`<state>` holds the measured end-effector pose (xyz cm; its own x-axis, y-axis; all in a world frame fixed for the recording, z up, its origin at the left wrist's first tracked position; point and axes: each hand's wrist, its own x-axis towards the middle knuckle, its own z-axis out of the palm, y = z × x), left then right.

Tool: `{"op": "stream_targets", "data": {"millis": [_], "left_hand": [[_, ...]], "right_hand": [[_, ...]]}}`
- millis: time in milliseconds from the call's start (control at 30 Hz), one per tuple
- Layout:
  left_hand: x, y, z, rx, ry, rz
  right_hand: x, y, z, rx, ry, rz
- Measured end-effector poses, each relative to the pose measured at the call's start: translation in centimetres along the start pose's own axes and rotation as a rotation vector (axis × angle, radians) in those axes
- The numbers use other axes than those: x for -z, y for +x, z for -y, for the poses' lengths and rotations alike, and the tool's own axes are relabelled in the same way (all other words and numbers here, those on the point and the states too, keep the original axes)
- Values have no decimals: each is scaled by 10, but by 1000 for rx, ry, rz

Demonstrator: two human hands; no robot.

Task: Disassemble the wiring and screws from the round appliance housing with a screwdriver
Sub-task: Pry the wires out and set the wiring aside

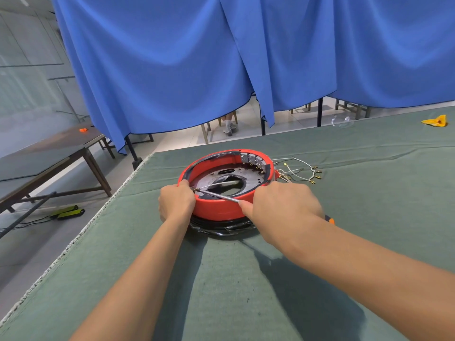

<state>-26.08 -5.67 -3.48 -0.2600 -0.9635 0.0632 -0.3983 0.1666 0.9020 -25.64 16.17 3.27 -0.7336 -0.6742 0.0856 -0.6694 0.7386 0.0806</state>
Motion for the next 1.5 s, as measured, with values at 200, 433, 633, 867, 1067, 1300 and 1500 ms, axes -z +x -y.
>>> {"op": "stream_targets", "data": {"millis": [200, 433, 633, 867, 1067, 1300, 1500], "left_hand": [[1, -7, -1, -8, 29, 1], [3, -3, -1, -62, 28, 75], [6, 18, -2, -152, -93, 382], [26, 31, -23, -368, 60, 747], [54, 15, -27, -268, 403, 596], [58, 3, -31, -437, 605, 628], [33, 20, -37, -752, 654, 582]], "right_hand": [[-7, 9, 6, -37, 38, -21], [-19, 9, -18, -123, 141, -43], [-23, 17, -57, -261, 317, -150], [-13, 46, -68, -252, 275, -198], [-18, 50, -60, -213, 220, -196], [-17, 44, -61, -103, 54, -267], [-21, 35, -76, -100, -24, -262]]}}
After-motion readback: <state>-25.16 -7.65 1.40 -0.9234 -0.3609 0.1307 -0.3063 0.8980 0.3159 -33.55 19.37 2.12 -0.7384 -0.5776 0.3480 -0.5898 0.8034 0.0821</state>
